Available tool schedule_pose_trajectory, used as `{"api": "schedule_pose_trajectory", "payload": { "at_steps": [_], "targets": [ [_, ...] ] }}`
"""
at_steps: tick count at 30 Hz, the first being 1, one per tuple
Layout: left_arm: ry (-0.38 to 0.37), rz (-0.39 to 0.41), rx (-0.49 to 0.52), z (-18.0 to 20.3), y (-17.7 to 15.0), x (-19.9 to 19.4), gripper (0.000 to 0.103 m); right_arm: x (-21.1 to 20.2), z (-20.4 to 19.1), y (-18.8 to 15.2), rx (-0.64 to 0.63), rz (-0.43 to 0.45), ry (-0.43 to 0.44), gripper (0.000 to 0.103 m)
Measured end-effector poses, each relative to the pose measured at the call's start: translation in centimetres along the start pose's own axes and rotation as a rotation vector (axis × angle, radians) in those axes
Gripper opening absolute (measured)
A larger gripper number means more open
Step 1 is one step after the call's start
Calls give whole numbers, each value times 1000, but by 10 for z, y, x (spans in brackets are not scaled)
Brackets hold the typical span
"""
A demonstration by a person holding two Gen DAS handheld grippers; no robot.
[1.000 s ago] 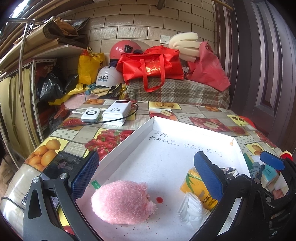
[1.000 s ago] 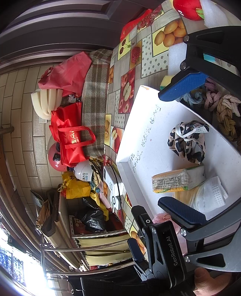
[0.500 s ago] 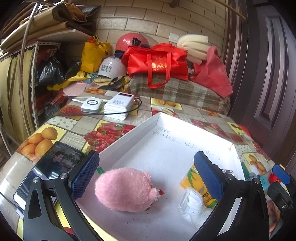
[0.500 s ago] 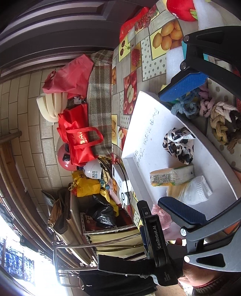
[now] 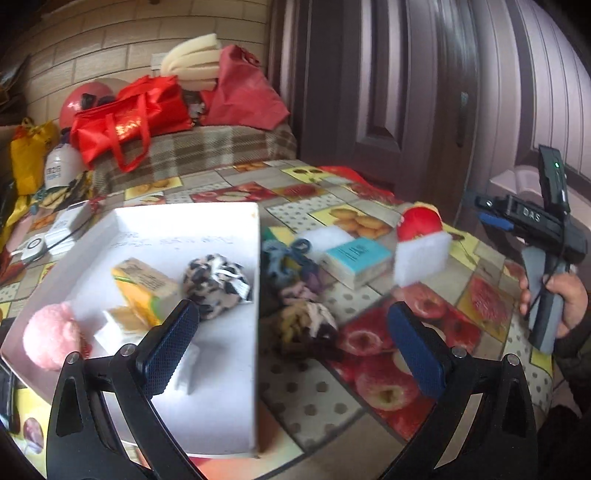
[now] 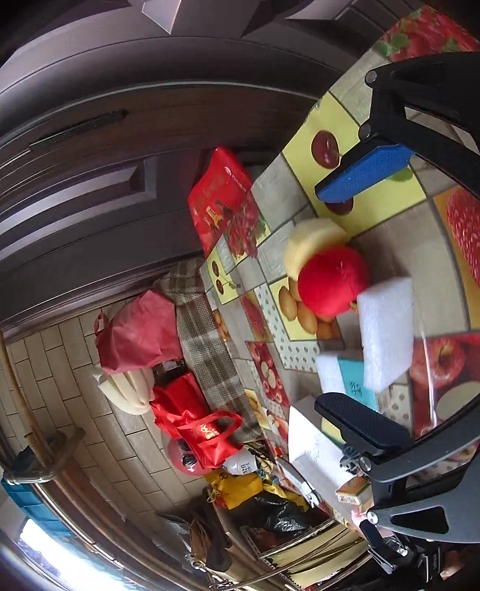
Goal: Organize soft objects
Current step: 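Move both grippers from the tray toward the soft items on the table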
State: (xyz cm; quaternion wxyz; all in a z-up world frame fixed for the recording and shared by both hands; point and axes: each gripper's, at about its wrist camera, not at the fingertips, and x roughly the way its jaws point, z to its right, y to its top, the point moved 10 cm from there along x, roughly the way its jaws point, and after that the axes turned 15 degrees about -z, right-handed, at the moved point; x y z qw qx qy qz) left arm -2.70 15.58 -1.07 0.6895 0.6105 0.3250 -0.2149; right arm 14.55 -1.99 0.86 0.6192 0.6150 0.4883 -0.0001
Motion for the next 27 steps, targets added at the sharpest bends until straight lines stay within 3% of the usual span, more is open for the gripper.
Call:
{"api": "schedule_pose_trajectory", "payload": {
  "at_steps": [5, 9, 12, 14, 17, 18, 19, 25, 27],
  "targets": [
    [-8, -124, 30, 36, -1, 33, 103, 27, -8, -25, -59, -179, 28, 103],
    [-8, -135, -48, 23, -1, 39, 103, 48, -35, -40, -187, -276, -20, 103],
    [-6, -125, -80, 16, 0, 36, 102, 70, -45, -38, -194, -312, -79, 103],
    [7, -133, -74, 17, -1, 37, 102, 86, -53, -40, -201, -355, -74, 103],
    [25, -156, -58, 19, -2, 42, 102, 100, -43, -48, -196, -417, -104, 101],
    [30, -161, -50, 20, -2, 44, 102, 98, -38, -48, -176, -418, -91, 89],
    [36, -168, -40, 22, -2, 46, 102, 93, -34, -45, -150, -397, -72, 87],
    [67, -276, -2, 30, -3, 77, 102, 80, -15, -39, -19, -348, 4, 87],
    [47, -278, -1, 33, -3, 79, 102, 78, -15, -38, -13, -344, 13, 87]
  ]
}}
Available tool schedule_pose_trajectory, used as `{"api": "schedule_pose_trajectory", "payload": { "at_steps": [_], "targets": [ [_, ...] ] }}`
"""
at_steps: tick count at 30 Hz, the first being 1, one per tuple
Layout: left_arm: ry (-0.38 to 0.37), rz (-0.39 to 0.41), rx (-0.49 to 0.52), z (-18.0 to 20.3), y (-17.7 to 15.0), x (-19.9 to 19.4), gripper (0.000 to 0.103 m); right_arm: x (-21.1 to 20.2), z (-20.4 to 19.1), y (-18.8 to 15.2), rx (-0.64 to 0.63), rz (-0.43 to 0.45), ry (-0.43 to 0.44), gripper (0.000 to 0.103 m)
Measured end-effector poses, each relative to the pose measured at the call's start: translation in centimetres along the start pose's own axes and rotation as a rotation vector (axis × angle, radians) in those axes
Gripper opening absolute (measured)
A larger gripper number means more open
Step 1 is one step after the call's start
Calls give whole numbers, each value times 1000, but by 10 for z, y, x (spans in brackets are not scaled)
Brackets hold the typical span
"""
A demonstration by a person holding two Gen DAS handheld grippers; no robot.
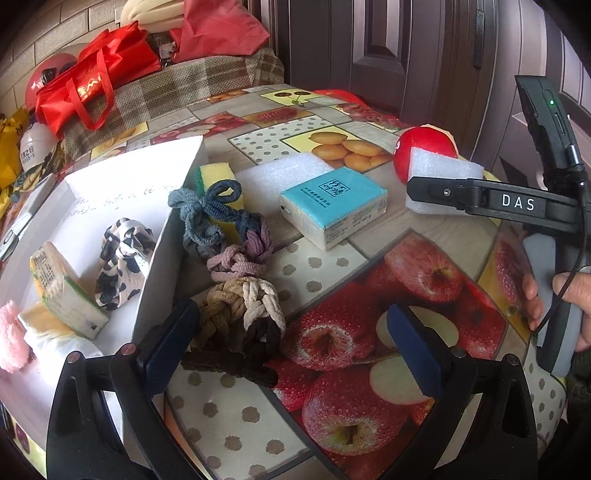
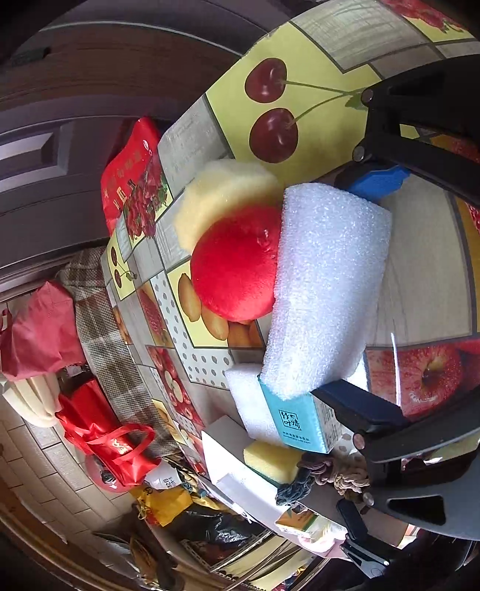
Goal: Organize soft objects
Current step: 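Grasp the white foam block with the right gripper while the left grasps the braided rope toy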
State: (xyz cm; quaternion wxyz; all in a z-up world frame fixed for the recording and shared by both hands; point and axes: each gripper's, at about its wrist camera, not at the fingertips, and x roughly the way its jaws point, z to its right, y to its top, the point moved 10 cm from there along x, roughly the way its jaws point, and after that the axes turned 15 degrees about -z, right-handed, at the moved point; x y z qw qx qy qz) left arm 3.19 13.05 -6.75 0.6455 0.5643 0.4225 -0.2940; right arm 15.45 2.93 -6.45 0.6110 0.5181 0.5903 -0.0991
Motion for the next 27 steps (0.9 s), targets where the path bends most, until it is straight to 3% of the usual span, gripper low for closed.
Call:
{"api": "schedule_pose_trajectory", "payload": {
  "at_steps": [6, 8, 10, 14, 16, 17, 18, 19, 20, 24, 27],
  "targets": [
    [-183, 64, 94, 39, -13, -25, 102, -1, 2, 1, 18, 4, 27, 88],
    [-111, 145, 79, 33, -9, -42, 102, -1, 3, 2, 23, 8, 33, 88],
    [-26, 175, 50, 20, -3, -47, 102, -2, 3, 2, 26, 9, 39, 88],
    [-38, 78, 44, 20, 1, -24, 102, -2, 3, 2, 24, 8, 39, 88],
    [2, 22, 78, 26, 0, -9, 91, -2, 3, 2, 25, 8, 40, 88],
    [37, 2, 77, 26, 0, -4, 71, -2, 3, 2, 25, 8, 40, 88],
    [99, -12, 68, 21, 1, 1, 60, -2, 3, 1, 25, 8, 40, 88],
    [120, -17, 71, 19, 2, 3, 55, -2, 3, 1, 25, 8, 39, 88],
    [110, -24, 77, 19, 1, 6, 44, -2, 3, 1, 26, 8, 39, 88],
    [88, -8, 112, 25, -3, 4, 31, -2, 2, 1, 27, 9, 40, 88],
    [67, 58, 136, 32, -2, -10, 29, -6, 2, 2, 31, 29, 48, 87]
  ]
}}
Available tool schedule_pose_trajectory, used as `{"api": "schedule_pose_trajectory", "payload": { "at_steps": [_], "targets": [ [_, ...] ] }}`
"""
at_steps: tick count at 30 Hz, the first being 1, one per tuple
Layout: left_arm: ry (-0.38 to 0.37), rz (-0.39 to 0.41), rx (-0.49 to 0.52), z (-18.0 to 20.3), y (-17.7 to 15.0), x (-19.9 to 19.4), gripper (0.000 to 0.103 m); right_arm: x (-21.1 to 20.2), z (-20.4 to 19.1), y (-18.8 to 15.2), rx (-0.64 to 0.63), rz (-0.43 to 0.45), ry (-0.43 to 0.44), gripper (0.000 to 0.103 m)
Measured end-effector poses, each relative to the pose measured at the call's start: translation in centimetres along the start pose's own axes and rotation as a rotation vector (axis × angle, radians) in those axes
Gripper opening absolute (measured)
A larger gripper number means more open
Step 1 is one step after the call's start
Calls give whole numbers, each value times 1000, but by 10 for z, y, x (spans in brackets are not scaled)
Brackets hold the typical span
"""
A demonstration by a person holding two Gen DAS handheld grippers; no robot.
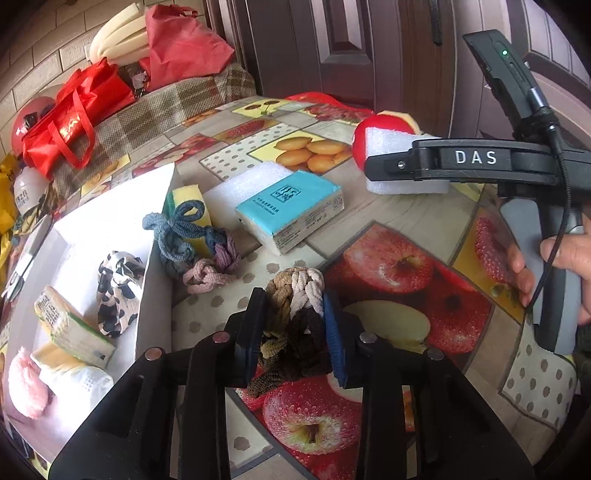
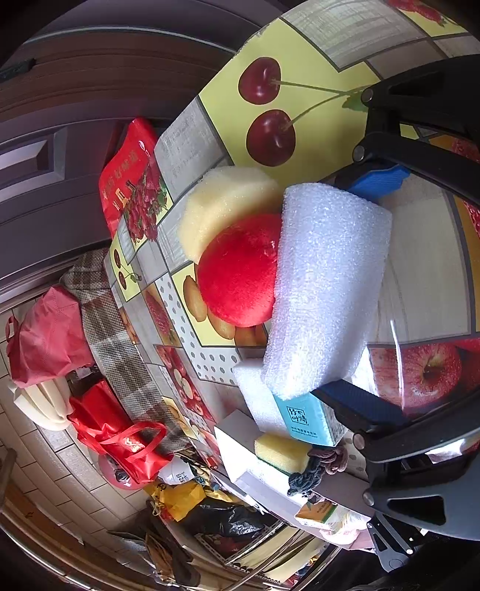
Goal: Organize soft objects
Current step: 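Grasp the white foam block with the right gripper while the left grasps the braided rope toy, then carry the foam block and rope toy into the white tray and open both grippers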
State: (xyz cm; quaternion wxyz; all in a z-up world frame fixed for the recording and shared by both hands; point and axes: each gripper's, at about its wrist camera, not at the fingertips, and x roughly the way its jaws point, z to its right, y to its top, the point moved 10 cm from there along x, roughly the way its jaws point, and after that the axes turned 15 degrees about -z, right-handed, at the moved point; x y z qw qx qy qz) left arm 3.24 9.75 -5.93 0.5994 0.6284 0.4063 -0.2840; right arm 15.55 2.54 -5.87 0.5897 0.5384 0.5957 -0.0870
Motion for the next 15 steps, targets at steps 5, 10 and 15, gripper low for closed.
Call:
{"api": "schedule_pose_trajectory", "payload": {
  "at_steps": [5, 10, 15],
  "targets": [
    [-30, 164, -49, -10, 5, -36, 30, -33, -8, 3, -37, 160, 2, 87],
    [10, 261, -80, -23, 4, -59, 30, -64, -40, -4, -161, 312, -37, 87],
    [63, 311, -112, -44, -1, -72, 30, -70, -65, -9, -209, 344, -2, 87]
  ]
}}
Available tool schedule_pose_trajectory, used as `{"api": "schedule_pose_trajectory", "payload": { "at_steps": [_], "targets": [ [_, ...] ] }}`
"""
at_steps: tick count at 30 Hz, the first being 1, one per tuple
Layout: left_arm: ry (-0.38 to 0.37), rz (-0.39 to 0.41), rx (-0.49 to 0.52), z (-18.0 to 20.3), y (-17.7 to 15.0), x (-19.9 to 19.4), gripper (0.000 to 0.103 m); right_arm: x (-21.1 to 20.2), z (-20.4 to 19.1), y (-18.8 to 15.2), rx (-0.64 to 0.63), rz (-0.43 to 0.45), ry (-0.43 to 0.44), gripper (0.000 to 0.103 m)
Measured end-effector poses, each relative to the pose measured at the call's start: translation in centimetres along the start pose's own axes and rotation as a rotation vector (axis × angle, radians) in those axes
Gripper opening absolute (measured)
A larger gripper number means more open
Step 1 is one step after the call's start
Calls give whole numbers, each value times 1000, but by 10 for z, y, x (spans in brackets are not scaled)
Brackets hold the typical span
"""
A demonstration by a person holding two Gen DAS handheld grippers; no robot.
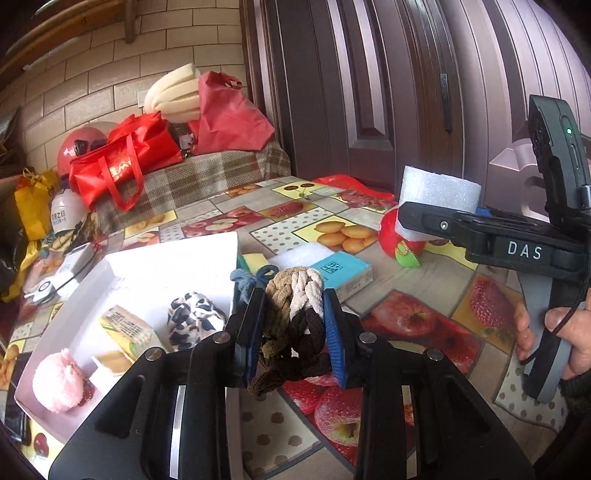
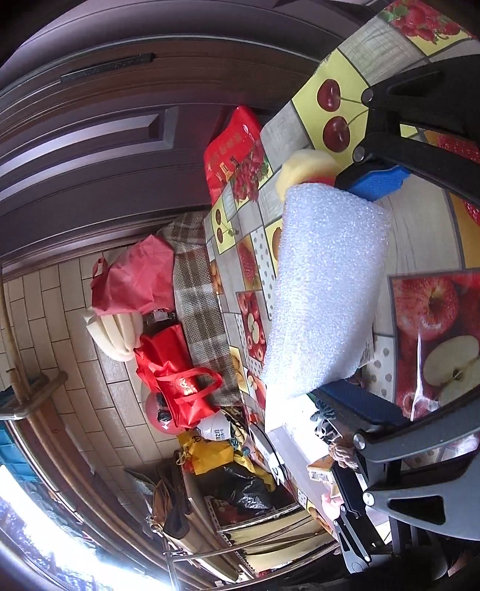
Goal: Organize soft objects
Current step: 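Carry the foam block and rope toy into the white tray and open both grippers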
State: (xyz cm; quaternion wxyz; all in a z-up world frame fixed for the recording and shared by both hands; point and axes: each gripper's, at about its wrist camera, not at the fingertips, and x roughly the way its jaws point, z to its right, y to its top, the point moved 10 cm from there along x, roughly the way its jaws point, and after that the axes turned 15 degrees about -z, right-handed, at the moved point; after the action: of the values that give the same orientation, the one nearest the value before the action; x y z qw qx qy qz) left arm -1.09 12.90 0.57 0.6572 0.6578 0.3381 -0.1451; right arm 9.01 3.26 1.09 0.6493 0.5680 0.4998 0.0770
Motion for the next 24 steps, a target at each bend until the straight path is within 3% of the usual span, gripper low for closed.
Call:
{"api": "schedule_pose_trajectory", "payload": {
  "at_steps": [7, 16, 21, 24],
  "targets": [
    [84, 32, -72, -55, -9, -12, 30, 13, -29, -3, -62, -31, 20, 87],
    [246, 33, -272, -179, -34, -20, 30, 27, -86, -13, -205, -60, 57, 87],
    [208, 23, -447, -230, -52, -20, 30, 37, -118, -16, -266, -67, 90, 87],
    [193, 4, -476, -235, -55, -15, 30, 42, -145, -18, -319, -67, 130, 87]
  ]
}}
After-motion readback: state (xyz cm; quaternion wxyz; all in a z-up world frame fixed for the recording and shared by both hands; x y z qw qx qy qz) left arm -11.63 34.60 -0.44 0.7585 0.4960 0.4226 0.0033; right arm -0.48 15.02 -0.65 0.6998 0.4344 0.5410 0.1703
